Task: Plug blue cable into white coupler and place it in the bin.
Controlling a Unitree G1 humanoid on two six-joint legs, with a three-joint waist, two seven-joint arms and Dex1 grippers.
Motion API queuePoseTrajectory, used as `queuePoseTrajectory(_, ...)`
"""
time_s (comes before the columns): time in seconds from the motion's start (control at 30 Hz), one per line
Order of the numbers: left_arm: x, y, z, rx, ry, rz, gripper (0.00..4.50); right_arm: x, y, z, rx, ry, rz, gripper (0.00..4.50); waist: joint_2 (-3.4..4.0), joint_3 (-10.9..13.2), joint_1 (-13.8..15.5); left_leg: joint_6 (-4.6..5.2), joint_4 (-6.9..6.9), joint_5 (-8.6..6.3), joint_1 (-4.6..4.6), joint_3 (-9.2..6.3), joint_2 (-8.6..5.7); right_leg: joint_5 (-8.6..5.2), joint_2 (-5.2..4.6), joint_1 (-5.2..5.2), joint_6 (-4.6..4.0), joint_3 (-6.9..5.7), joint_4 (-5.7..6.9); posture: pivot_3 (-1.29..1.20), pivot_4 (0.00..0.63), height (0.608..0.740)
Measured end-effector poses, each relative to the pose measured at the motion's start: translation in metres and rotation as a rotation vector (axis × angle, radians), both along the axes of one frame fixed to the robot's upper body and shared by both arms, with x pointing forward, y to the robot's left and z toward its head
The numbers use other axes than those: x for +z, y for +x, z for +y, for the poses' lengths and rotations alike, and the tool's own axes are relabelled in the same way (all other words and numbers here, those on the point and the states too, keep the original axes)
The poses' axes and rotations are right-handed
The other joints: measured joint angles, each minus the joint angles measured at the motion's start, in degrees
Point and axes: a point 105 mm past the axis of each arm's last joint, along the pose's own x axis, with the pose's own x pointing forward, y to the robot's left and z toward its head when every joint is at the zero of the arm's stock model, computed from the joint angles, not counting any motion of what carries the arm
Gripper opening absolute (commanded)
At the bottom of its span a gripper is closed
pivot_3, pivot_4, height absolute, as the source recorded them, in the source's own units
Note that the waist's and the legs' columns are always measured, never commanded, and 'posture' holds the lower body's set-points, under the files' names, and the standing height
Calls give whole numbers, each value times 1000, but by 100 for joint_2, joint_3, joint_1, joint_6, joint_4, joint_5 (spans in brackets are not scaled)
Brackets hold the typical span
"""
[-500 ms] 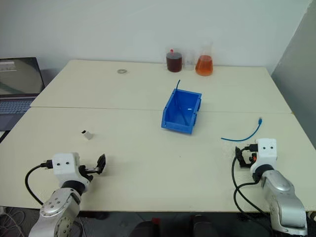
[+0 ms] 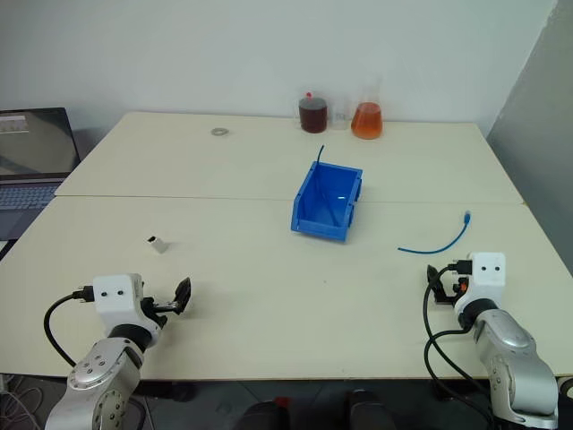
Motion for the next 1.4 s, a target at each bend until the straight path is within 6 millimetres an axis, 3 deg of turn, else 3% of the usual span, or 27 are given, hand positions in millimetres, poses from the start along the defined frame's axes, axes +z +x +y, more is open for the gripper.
queuePoseTrajectory(0.23, 10, 10, -5, -61, 41, -22, 4492, -1, -1, -4, -17, -26, 11, 4500, 0, 1, -1, 0, 1, 0, 3, -4, 0, 0, 1, 0, 0, 0, 4, 0, 150, 740)
queuePoseTrajectory(0.37, 30, 26, -22, -205, 56, -75, 4492, 2, 1, -3, -16, -36, 4, 4500, 1, 1, 0, 0, 1, 0, 3, -1, -1, 0, 1, 0, 0, -4, 5, 0, 150, 740)
queuePoseTrajectory(0.57, 73, 53, -83, -658, 101, -160, 4492, 17, 24, -7, -64, -11, -17, 4500, 2, 5, -1, 0, 4, 1, 3, 7, -9, 4, 5, 0, 4, -9, 6, 0, 150, 740)
queuePoseTrajectory(0.7, 109, 57, -144, -1073, 152, -221, 4492, 33, 62, -11, -122, 55, -10, 4500, 12, 19, -5, 0, 6, 1, -1, 17, -17, 27, 18, -4, -27, -6, -4, 0, 150, 740)
queuePoseTrajectory(0.87, 94, 41, -193, -1436, 174, -142, 4492, 25, 90, -26, -192, 104, 99, 4500, 15, 21, -12, 0, -7, 1, -26, 22, -12, 24, 26, -33, -42, -1, -6, 0, 150, 740)
queuePoseTrajectory(0.97, 89, 47, -204, -1479, 180, -142, 4492, 14, 101, -33, -231, 108, 160, 4500, 17, 22, -8, 0, -7, 1, -59, 22, -7, 24, 27, -67, -45, 1, 4, 0, 150, 740)
queuePoseTrajectory(1.2, 87, 49, -211, -1509, 208, -157, 4492, 13, 121, -46, -288, 47, 154, 4500, 19, 23, -21, 0, 2, 1, -74, 26, -5, 27, 21, -82, -41, 6, 13, 0, 150, 740)
queuePoseTrajectory(1.3, 86, 49, -212, -1513, 213, -152, 4500, 11, 126, -47, -298, 64, 144, 4047, 19, 23, -24, 0, 8, 1, -72, 27, -4, 31, 21, -78, -35, 7, 13, 0, 150, 740)
queuePoseTrajectory(1.4, 84, 49, -211, -1508, 208, -146, 4500, 10, 126, -52, -326, 90, 136, 3258, 18, 22, -21, 1, 12, 2, -71, 24, -1, 33, 18, -75, -33, 6, 15, 0, 150, 740)
